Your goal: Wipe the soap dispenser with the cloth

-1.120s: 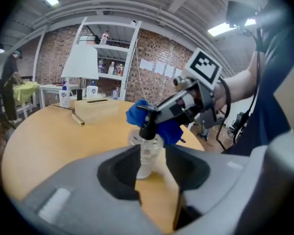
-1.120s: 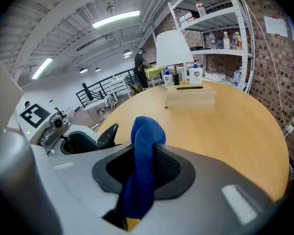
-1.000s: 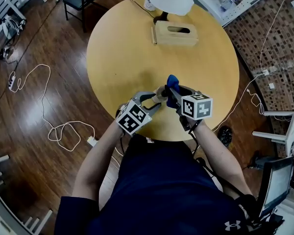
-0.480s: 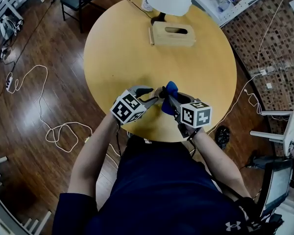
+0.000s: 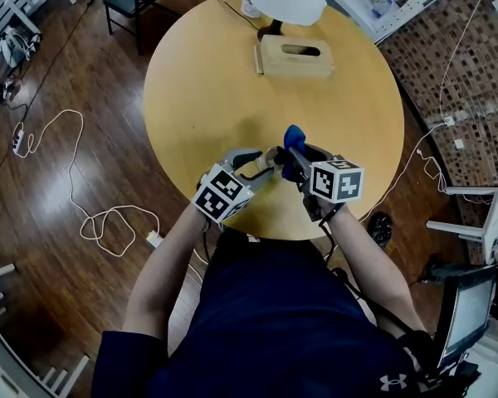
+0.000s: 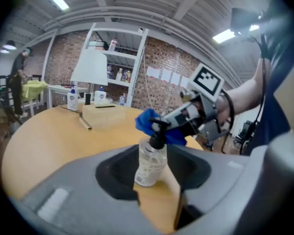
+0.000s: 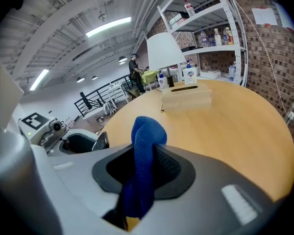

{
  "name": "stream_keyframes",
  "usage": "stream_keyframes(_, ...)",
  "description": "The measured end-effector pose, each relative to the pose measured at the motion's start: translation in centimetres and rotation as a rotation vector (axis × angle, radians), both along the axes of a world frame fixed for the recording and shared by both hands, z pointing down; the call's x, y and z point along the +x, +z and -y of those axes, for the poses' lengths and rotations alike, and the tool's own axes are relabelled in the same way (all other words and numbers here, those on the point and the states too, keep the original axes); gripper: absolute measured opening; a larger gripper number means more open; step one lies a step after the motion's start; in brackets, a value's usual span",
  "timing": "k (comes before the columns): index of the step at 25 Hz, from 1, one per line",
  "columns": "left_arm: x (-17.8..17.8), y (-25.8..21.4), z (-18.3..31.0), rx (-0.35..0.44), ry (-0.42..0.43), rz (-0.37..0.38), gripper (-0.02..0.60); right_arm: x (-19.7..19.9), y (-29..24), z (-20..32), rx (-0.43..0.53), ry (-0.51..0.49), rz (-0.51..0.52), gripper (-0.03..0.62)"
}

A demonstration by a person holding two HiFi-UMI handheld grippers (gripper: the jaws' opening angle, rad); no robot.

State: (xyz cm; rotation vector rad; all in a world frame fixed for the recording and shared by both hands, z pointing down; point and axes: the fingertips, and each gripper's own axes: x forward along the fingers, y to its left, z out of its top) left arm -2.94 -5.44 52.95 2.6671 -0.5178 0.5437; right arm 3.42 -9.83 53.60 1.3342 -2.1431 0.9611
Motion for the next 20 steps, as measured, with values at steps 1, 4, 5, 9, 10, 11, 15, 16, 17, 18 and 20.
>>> stream_keyframes(1,-0.3,-0.3,0.9,-0.003,-0.03,-0.014,0.179,0.1,-0.2,-0.8,-0.003,0.005,0.004,0.095)
stream_keyframes(4,-0.4,-0.1,2.3,-0.022,-0.034,-0.014,0.179,-0.3,-0.3,-3.5,-0.011,-0.01,0.002,0.095)
stream_keyframes(5,-0.2,0.2,2.3,-0.029,-0.012,-0.003,0.179,-0.5,-0.2,-4.1,-0.014,-0.016,0.001,0.095)
stream_keyframes(9,0.7,1.0,1.5,-0.056,0.037,0.002,0.131,-0.4,0.4,-3.5,-0.017,-0.005,0.008,0.095)
stream_keyframes(10,0.8,0.9,1.3,-0.057,0.029,-0.001,0.118,-0.3,0.4,-2.9,-0.013,-0.004,0.004,0.095)
stream_keyframes(11,0.9,0.9,1.2,-0.056,0.017,-0.004,0.117,-0.2,0.4,-2.3,-0.007,-0.004,-0.001,0.095)
stream_keyframes(15,0.9,0.7,0.2,-0.059,0.0,0.002,0.139,-0.1,0.4,-0.1,0.0,-0.008,0.004,0.095)
stream_keyframes(16,0.9,0.7,-0.3,-0.056,0.008,0.01,0.155,-0.1,0.4,0.3,0.001,-0.011,0.008,0.095)
stream_keyframes(17,1.0,0.7,-0.8,-0.051,0.017,0.02,0.161,-0.1,0.3,0.6,0.002,-0.014,0.011,0.095)
stream_keyframes(18,1.1,0.7,-1.2,-0.045,0.024,0.029,0.161,-0.1,0.3,0.7,0.004,-0.015,0.013,0.097)
stream_keyframes(20,0.9,0.5,-1.3,-0.029,0.01,0.025,0.161,0.1,0.2,0.5,0.01,-0.008,0.016,0.095)
